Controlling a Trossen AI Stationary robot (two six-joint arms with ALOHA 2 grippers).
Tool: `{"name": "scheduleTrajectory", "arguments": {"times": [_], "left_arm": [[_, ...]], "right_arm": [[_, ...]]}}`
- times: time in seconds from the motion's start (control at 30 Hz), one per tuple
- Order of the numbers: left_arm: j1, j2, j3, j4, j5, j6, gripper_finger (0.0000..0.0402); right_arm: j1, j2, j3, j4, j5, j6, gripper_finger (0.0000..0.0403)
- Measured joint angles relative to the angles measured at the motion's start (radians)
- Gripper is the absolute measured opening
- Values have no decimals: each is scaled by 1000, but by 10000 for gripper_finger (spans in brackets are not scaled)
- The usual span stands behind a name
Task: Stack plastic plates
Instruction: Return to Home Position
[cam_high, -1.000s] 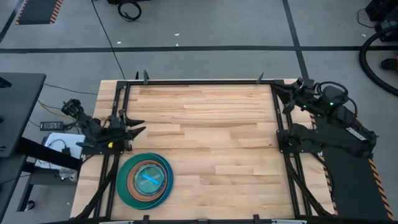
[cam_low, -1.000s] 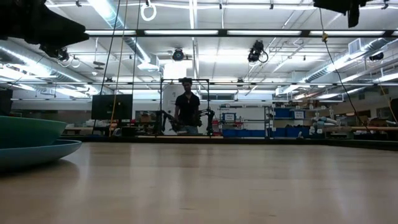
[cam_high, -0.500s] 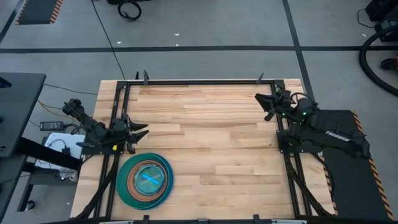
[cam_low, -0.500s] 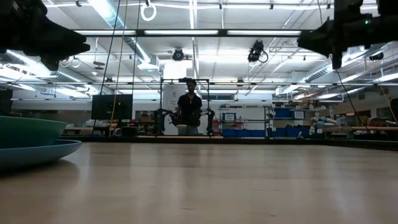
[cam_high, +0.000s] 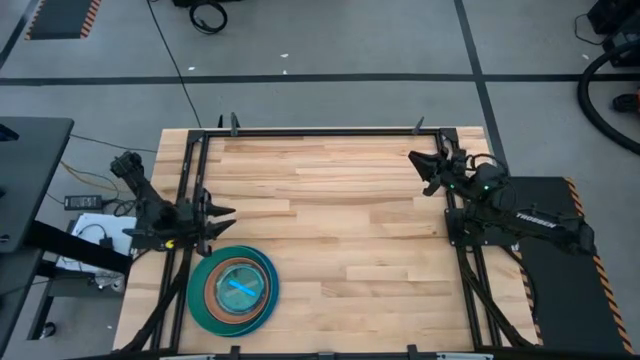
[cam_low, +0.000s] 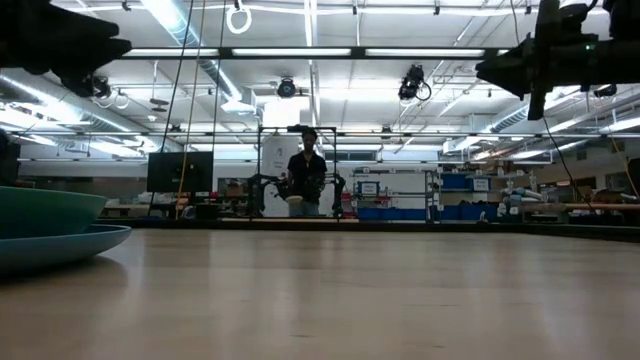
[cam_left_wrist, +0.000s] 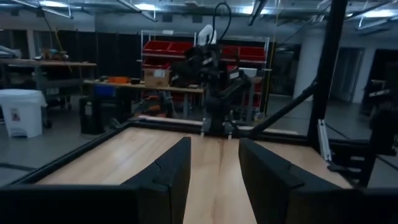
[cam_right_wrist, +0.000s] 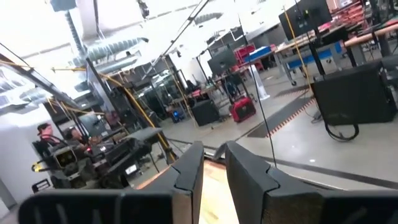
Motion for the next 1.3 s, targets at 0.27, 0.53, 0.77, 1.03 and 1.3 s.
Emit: {"name": "scheduleTrajectory", "arguments": {"times": [0.27,0.53,0.77,1.03,1.3], "left_arm": [[-14,0,0,51,-2,50,142],[-15,0,-1,172,36,205,142],[40,0,-1,199,231,253,142],[208,0,-1,98,402,138,142],[283,0,-1,100,407,129,142]], "right_arm": [[1,7,-18,-16,94,4,77],[-9,-15,34,-8,156,-26,77],[-55,-8,5,-87,159,95,77],[-130,19,-95,-69,123,236,77],[-161,19,-104,59,277,112,77]]}}
